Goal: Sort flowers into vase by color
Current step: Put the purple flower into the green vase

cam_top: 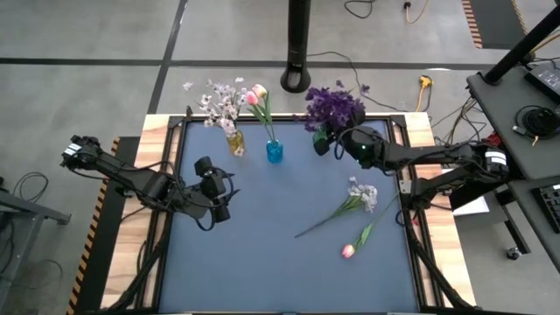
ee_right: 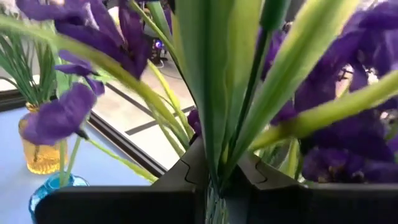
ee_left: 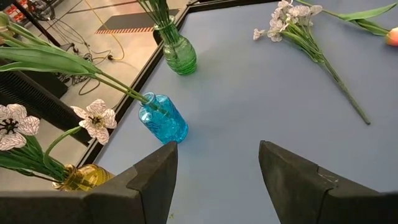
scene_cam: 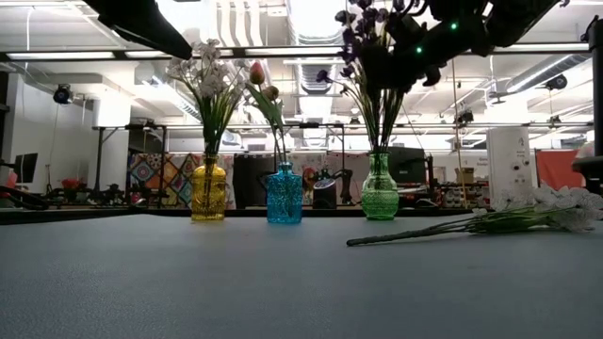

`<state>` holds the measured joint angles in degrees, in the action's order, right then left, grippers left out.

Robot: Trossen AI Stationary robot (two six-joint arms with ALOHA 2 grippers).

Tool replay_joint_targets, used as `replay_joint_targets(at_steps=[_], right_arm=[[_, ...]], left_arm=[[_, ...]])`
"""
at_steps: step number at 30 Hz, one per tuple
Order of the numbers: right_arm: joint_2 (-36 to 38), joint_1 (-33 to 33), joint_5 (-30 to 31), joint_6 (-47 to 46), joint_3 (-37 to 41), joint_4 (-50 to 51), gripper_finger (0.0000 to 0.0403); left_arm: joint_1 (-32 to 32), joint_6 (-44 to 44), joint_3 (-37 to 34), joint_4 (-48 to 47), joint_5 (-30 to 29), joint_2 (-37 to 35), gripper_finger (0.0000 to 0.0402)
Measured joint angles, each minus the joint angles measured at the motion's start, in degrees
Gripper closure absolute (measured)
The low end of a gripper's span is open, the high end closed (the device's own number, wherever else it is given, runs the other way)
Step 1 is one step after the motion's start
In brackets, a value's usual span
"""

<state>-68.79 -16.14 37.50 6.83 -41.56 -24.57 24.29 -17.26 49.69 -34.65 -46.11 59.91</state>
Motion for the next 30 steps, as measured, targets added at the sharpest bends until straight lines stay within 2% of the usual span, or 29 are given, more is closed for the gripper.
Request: replay_joint_targets(at_steps=[30], right_arm=[[0.0,-0.41,-0.08,-0.85,1.27,3.43,0.0381]], left_arm=[[-0.02,-0.62,0.0,0.36,0.1,0.0,0.0193]])
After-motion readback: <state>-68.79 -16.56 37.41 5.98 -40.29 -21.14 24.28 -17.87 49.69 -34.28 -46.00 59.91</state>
